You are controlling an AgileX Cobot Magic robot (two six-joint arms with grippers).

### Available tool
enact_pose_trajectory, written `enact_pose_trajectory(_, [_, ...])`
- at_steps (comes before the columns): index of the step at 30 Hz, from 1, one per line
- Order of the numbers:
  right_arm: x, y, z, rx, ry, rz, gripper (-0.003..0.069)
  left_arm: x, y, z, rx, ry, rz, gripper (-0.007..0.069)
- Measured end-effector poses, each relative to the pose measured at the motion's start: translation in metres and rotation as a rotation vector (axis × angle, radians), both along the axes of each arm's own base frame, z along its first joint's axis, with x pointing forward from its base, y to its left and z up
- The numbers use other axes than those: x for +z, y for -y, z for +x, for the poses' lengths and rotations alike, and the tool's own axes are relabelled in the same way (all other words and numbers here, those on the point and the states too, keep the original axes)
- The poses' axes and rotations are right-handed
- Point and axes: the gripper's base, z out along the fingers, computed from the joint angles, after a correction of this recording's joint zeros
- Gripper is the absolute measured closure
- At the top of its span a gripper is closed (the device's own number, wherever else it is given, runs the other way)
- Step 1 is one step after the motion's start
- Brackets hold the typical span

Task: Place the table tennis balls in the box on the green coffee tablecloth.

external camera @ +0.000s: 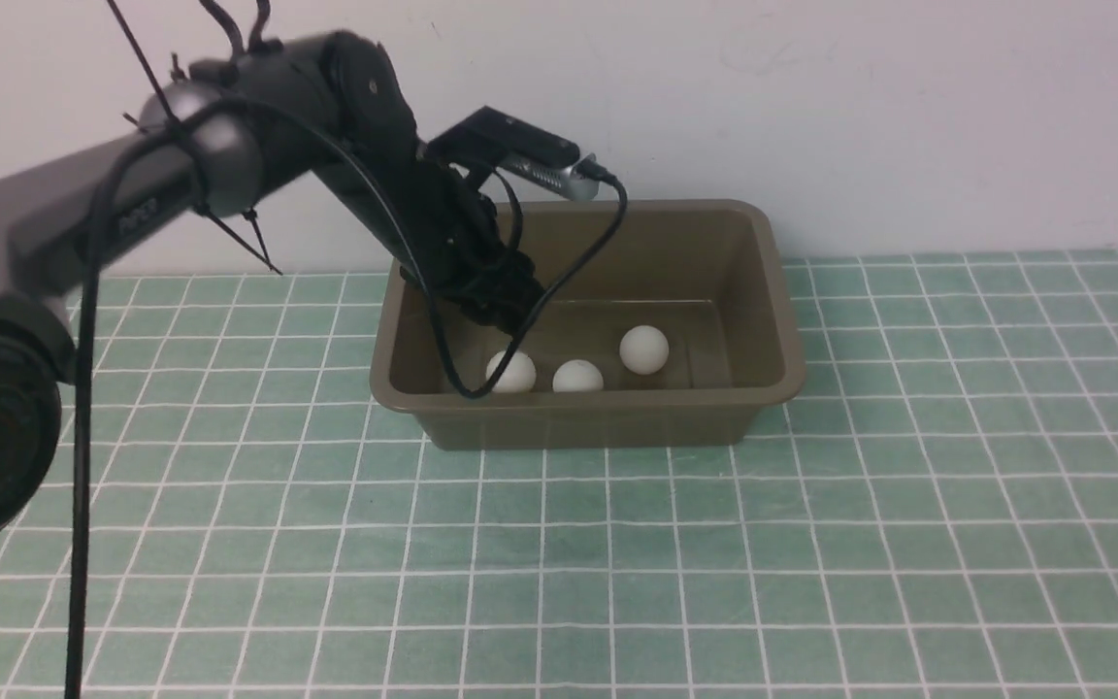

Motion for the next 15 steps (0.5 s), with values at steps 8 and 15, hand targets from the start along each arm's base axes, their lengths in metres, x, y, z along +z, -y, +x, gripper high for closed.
enact_pose_trajectory(8, [0.000, 0.000, 0.000, -0.001, -0.004, -0.002, 0.0676, -0.016, -0.016, -0.046, 0.052, 0.062, -0.063, 0.0629])
enact_pose_trajectory(15, [0.000, 0.000, 0.000, -0.001, -0.004, -0.002, 0.0676, -0.066, -0.039, -0.120, 0.113, 0.106, -0.178, 0.0629])
